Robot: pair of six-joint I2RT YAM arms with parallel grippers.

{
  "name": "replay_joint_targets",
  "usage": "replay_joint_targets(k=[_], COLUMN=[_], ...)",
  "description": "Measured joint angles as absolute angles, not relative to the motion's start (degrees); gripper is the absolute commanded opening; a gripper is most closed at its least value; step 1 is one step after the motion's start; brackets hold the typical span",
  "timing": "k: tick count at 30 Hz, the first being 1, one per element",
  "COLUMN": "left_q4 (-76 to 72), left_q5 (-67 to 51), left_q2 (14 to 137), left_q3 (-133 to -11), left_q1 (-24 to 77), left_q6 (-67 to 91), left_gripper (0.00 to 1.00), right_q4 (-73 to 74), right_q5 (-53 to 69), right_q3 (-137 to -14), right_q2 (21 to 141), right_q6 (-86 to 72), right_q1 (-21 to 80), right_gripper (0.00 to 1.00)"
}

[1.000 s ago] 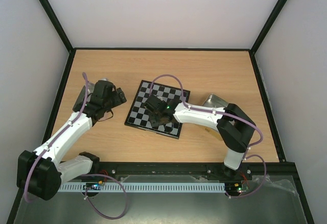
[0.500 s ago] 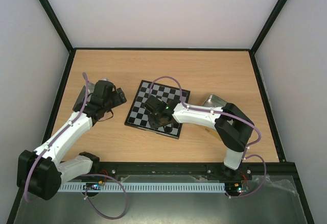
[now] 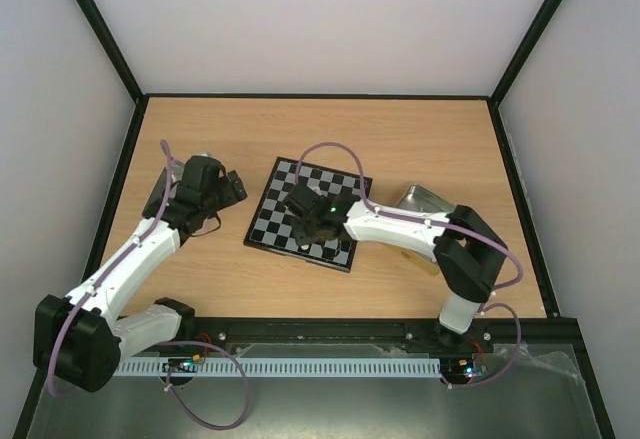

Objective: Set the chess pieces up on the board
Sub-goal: Place the chess piece on the chessboard, then pick up the chess piece from the storage box.

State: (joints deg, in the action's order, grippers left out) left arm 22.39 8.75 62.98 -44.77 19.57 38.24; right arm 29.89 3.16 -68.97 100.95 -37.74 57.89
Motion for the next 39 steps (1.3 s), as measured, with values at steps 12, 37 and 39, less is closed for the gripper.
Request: replay_joint_targets(k=[12,37,39], left_q4=[20.60,12.08,11.40], left_q5=[9.23,2.87,2.79], left_q2=[57.82,54.41,53.91], left_q3=[-48.77,-52.97,-52.18], left_q1=[19.20,19.20,19.20], left_q6=[32.82,21.23,20.93], left_gripper=[0.94,0.95,0.95], right_q4=[25.17,24.97,25.30], right_q5=[-8.14,-10.31,-11.75], right_q3=[-62.54,-55.33,-53.15], right_q2=[82.63,76.66,74.46], right_q6=[-43.57,-45.10,-45.47], right_q1=[50.57,39.09,35.31], right_gripper=[0.41,0.44,0.42])
